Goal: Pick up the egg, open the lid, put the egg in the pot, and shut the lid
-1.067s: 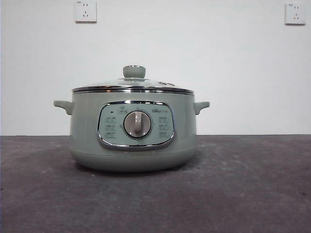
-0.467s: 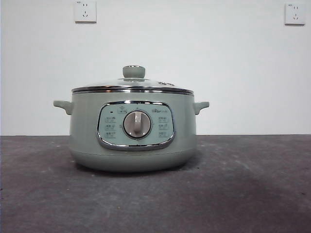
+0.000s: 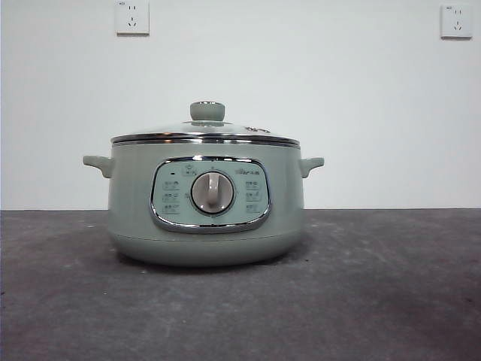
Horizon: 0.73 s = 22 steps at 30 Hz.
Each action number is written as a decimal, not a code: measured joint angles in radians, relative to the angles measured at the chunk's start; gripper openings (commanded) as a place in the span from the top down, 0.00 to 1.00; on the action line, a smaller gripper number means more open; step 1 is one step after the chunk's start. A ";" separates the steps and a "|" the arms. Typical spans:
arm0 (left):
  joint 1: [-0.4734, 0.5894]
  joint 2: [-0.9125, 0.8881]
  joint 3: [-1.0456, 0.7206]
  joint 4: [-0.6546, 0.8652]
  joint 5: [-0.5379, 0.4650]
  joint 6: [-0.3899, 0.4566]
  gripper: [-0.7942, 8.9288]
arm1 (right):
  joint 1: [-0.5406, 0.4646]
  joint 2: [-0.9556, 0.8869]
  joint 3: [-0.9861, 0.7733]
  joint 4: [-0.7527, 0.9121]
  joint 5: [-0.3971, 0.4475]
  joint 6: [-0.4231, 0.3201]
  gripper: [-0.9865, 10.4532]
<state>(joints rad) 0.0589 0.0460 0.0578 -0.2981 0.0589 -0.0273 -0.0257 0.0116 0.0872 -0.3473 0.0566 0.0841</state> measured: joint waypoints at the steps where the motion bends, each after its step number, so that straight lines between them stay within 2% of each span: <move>1: 0.000 0.000 0.000 0.000 0.000 0.000 0.92 | 0.000 0.000 -0.008 0.000 -0.002 -0.002 0.91; 22: 0.000 0.002 0.000 0.000 0.000 0.000 0.92 | 0.000 -0.001 -0.015 0.011 -0.013 -0.004 0.91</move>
